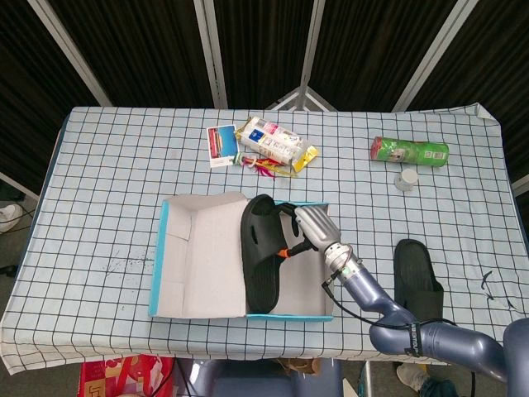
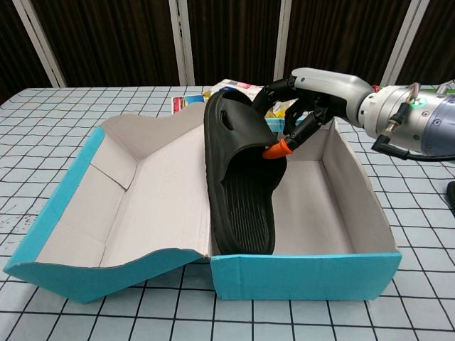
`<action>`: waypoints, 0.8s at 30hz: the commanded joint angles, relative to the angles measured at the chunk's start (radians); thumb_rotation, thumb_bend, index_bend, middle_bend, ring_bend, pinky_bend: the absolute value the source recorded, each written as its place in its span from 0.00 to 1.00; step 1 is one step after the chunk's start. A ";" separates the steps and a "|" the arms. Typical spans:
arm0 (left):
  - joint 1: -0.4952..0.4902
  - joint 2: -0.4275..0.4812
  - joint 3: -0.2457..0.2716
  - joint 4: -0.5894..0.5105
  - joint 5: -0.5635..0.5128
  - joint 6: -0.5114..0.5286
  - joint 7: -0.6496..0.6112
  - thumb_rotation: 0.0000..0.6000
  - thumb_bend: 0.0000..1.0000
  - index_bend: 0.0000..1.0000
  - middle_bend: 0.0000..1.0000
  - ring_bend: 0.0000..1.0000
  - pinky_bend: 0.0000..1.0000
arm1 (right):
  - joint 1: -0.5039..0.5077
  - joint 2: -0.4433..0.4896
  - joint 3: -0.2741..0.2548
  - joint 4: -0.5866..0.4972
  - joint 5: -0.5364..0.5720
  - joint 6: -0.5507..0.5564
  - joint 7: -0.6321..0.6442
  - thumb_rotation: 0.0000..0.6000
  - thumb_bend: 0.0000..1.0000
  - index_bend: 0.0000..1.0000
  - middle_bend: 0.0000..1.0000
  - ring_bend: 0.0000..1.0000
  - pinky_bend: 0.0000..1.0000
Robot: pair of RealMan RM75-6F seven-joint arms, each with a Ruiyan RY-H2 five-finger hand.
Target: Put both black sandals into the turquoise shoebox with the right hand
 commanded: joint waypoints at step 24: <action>0.000 0.001 -0.002 -0.003 -0.006 -0.005 0.004 1.00 0.37 0.15 0.06 0.03 0.13 | 0.005 0.013 -0.004 -0.022 0.029 -0.029 -0.016 1.00 0.56 0.77 0.65 0.73 0.53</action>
